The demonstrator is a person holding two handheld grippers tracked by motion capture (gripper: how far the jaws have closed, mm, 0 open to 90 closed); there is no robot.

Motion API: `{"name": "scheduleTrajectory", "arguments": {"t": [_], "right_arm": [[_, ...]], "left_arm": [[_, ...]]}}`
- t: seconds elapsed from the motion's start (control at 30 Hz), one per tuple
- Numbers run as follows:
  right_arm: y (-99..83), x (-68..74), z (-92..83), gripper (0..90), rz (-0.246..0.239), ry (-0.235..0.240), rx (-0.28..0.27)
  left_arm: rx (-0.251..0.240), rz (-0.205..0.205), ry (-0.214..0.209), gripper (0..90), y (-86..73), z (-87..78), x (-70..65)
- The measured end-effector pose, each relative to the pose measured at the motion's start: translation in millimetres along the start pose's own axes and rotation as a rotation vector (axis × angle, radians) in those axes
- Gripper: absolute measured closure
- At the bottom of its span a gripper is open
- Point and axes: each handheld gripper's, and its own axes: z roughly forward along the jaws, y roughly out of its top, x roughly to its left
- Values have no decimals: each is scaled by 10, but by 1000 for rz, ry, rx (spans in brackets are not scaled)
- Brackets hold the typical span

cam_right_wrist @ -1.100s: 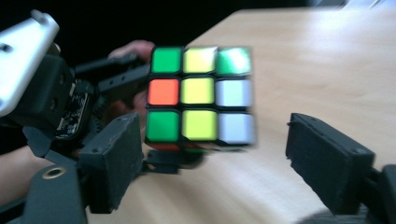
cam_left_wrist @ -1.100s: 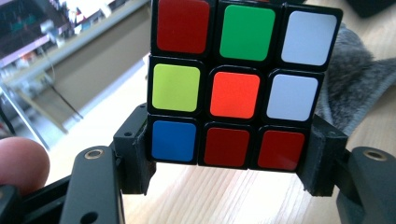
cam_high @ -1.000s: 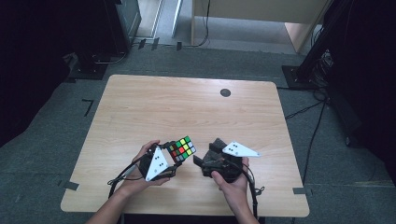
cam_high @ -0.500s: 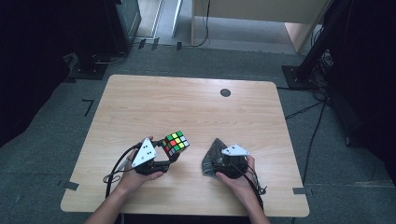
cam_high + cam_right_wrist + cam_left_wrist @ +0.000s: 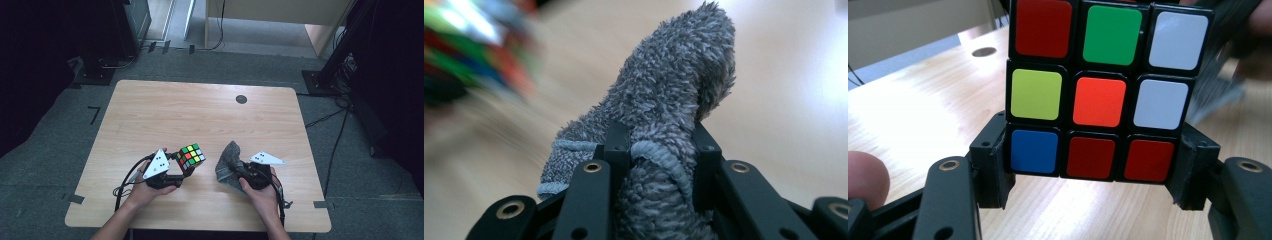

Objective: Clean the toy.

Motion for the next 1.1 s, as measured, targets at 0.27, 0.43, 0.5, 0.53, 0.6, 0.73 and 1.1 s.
{"name": "scheduleTrajectory", "arguments": {"t": [0.27, 0.43, 0.5, 0.53, 0.6, 0.73, 1.1], "right_arm": [[279, 634, -329, 698, -144, 199, -273], [207, 662, -168, 695, -140, 172, -213], [192, 579, -145, 695, -112, 119, -191], [187, 548, -140, 694, -127, 68, -173], [178, 482, -152, 694, -111, 8, -165], [208, 530, -215, 686, -108, 72, -225], [156, 385, -182, 685, -61, -25, -193]], "left_arm": [[61, 81, -51, 337, 2, 156, -223], [31, 134, -58, 337, 31, 136, -337], [39, 129, -63, 337, 11, 134, -316], [38, 120, -67, 337, 1, 131, -298], [37, 112, -65, 337, 7, 134, -286], [44, 113, -63, 337, 16, 152, -301], [18, 99, -64, 336, 13, 111, -273]]}}
